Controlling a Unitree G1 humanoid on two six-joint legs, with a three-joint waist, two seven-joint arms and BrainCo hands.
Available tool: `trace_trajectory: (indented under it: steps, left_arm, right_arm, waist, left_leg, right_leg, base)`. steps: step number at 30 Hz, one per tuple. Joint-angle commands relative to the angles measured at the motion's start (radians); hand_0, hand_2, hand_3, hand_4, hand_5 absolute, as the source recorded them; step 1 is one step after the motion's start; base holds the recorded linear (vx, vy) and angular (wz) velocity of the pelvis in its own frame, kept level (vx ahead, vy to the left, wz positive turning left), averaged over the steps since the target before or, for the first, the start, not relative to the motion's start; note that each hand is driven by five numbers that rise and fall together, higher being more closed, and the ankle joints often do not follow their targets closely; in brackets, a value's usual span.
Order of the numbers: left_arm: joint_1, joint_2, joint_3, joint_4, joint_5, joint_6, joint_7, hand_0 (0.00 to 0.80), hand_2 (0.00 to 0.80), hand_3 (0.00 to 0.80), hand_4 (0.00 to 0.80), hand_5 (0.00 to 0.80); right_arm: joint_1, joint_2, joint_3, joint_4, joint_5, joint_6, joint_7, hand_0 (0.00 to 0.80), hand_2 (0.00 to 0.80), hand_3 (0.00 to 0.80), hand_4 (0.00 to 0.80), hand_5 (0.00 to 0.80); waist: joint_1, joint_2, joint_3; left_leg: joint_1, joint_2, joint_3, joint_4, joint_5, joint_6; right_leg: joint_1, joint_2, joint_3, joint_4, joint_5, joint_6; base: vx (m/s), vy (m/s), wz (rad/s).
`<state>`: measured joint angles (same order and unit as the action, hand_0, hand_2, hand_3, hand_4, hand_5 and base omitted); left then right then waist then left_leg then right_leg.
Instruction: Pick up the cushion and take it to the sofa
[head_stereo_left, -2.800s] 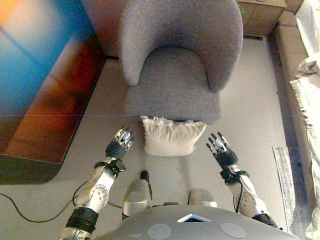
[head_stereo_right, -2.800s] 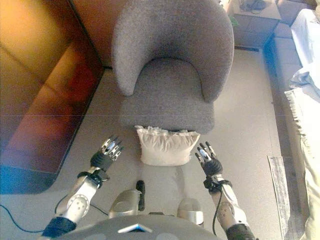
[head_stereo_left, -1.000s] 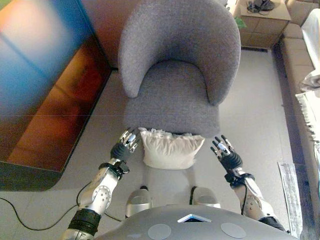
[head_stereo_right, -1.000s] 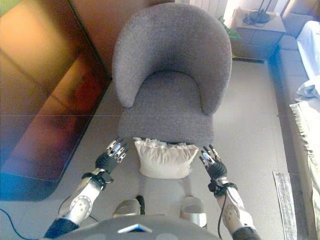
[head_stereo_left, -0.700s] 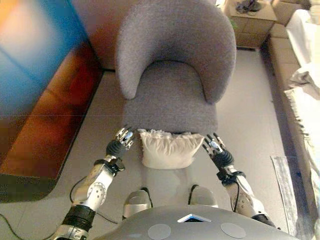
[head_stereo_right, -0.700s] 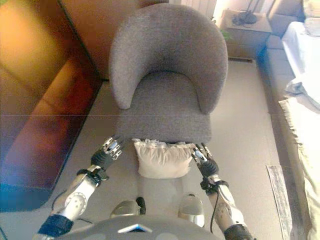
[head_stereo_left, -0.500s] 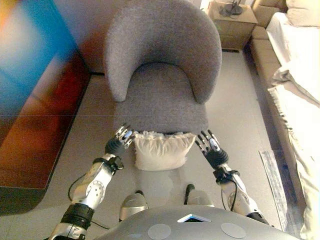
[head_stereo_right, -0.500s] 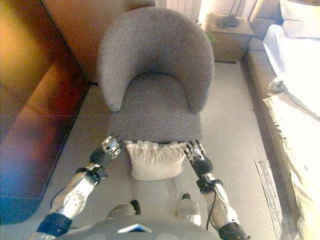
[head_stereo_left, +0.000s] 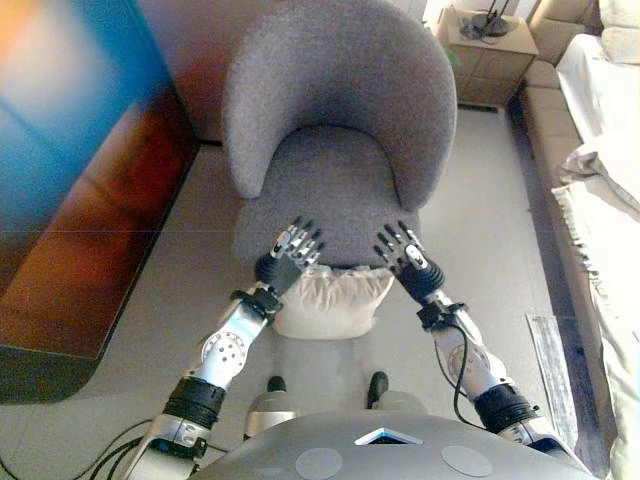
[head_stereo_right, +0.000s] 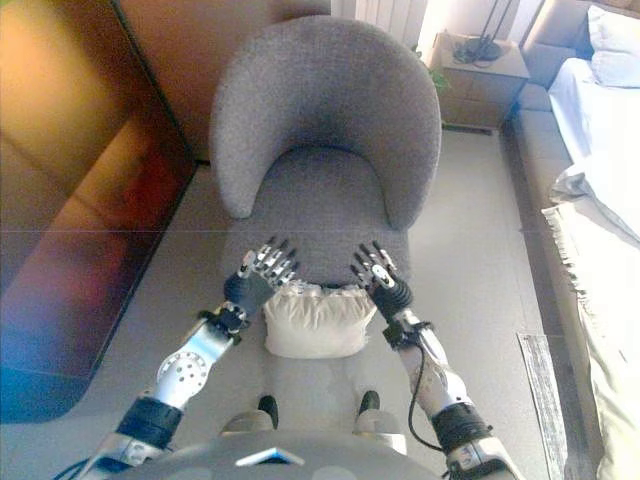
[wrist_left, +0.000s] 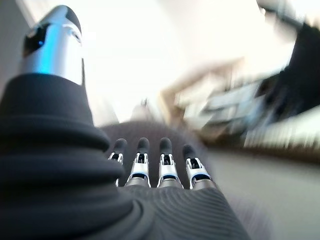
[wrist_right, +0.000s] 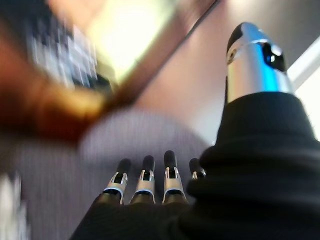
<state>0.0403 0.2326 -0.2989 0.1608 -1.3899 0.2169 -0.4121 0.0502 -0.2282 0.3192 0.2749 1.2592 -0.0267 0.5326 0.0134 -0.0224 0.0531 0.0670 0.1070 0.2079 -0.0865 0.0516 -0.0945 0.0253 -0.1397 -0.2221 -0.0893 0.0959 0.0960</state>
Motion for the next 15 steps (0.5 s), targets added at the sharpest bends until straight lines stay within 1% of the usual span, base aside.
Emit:
trace_trajectory:
  steps: [1,3,7,15]
  left_arm:
    - [0.0,-0.018,0.008,-0.057,-0.169,0.065,-0.129,0.0,0.0,0.0,0.0,0.0]
    - [0.026,-0.017,0.013,-0.048,-0.162,0.057,-0.127,0.0,0.0,0.0,0.0,0.0]
    - [0.059,-0.018,0.044,-0.044,-0.158,0.085,-0.154,0.0,0.0,0.0,0.0,0.0]
    - [0.054,-0.017,0.022,-0.06,-0.134,0.062,-0.139,0.0,0.0,0.0,0.0,0.0]
  right_arm:
    - [0.006,0.046,-0.021,-0.102,0.146,0.058,0.145,0.0,0.0,0.0,0.0,0.0]
    - [0.025,0.044,-0.031,-0.104,0.109,0.059,0.119,0.0,0.0,0.0,0.0,0.0]
    - [0.066,0.042,-0.046,-0.11,0.091,0.086,0.127,0.0,0.0,0.0,0.0,0.0]
    - [0.063,0.036,-0.026,-0.102,0.083,0.065,0.106,0.0,0.0,0.0,0.0,0.0]
  waist:
    - [0.008,-0.006,-0.037]
    - [0.004,-0.007,-0.041]
    - [-0.001,-0.007,-0.051]
    - [-0.001,-0.007,-0.05]
  left_leg:
    - [-0.065,0.02,-0.036,0.011,-0.004,0.002]
    - [-0.058,0.018,-0.039,0.009,-0.007,0.002]
    - [-0.05,0.017,-0.038,0.005,-0.011,0.005]
    - [-0.047,0.015,-0.045,-0.001,-0.012,0.004]
  right_leg:
    - [0.032,-0.069,-0.003,0.021,-0.034,0.086]
    - [0.033,-0.068,0.004,0.019,-0.034,0.086]
    - [0.036,-0.069,0.008,0.014,-0.036,0.087]
    - [0.036,-0.07,0.008,0.014,-0.037,0.088]
  base:
    - [0.053,0.004,0.01]
    - [0.054,0.005,0.01]
    - [0.031,0.008,0.0]
    - [0.0,0.0,0.0]
